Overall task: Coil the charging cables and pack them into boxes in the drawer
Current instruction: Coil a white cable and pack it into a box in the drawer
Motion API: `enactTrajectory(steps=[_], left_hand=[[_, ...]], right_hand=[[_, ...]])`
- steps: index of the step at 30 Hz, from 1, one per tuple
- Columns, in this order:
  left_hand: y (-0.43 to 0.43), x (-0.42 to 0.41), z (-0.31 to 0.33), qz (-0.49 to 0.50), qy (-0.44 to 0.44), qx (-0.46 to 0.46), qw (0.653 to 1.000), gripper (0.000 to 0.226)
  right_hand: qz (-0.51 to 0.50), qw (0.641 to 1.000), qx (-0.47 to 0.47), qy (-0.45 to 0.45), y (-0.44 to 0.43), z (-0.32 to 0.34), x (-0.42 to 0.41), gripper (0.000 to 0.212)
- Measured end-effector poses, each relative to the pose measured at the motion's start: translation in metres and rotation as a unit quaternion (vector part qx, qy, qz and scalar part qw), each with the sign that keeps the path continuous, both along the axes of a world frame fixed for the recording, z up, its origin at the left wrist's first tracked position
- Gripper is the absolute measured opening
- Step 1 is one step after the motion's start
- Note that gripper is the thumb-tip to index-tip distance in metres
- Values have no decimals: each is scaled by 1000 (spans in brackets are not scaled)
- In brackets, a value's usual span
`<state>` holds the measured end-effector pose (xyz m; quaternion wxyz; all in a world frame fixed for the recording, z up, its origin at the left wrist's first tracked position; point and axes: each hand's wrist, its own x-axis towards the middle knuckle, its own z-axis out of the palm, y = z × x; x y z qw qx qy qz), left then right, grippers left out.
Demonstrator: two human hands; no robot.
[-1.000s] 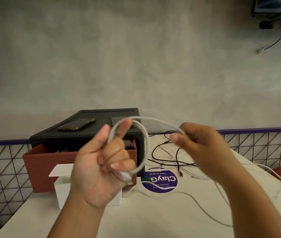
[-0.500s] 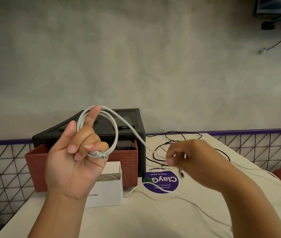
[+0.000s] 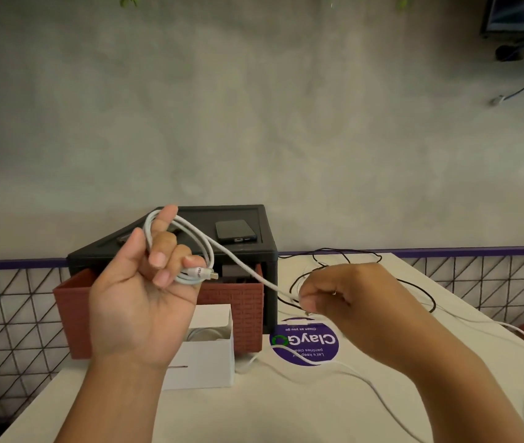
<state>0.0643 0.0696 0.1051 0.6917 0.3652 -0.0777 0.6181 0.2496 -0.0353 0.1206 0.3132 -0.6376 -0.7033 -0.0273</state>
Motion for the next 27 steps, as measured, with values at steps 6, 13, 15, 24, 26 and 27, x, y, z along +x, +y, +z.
enactTrajectory(steps=[6, 13, 15, 24, 26, 27], left_hand=[[-10, 14, 2, 51, 62, 31, 996, 50], [-17, 34, -10, 220, 342, 195, 892, 41], [-19, 41, -17, 248, 435, 261, 826, 44], [-27, 40, -16, 118, 485, 254, 828, 29], [-28, 36, -12, 111, 480, 255, 832, 27], [-28, 35, -10, 110, 472, 261, 835, 26]], right_hand=[[96, 990, -101, 33, 2, -5, -16, 19], [93, 994, -56, 27, -1, -3, -13, 24], [89, 995, -33, 39, 1, -4, -12, 26], [87, 987, 69, 120, 2, -3, -5, 30], [92, 981, 77, 153, 0, -1, -5, 25], [90, 980, 79, 157, -1, 0, -5, 23]])
